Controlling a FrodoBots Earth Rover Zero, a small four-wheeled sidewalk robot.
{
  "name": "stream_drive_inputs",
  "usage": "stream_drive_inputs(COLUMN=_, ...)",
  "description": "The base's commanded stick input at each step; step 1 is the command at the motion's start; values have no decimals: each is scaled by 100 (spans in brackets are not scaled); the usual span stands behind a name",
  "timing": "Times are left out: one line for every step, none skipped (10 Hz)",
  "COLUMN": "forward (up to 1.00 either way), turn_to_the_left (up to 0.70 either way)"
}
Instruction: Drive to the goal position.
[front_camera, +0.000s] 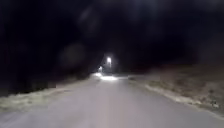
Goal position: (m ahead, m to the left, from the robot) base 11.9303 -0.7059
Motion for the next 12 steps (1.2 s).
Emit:
stream_drive_inputs(forward=85, turn_to_the_left=0)
stream_drive_inputs(forward=85, turn_to_the_left=0)
stream_drive_inputs(forward=85, turn_to_the_left=0)
stream_drive_inputs(forward=85, turn_to_the_left=0)
stream_drive_inputs(forward=85, turn_to_the_left=0)
stream_drive_inputs(forward=85, turn_to_the_left=0)
stream_drive_inputs(forward=85, turn_to_the_left=0)
stream_drive_inputs(forward=85, turn_to_the_left=0)
stream_drive_inputs(forward=85, turn_to_the_left=0)
stream_drive_inputs(forward=85, turn_to_the_left=0)
stream_drive_inputs(forward=85, turn_to_the_left=0)
stream_drive_inputs(forward=85, turn_to_the_left=0)
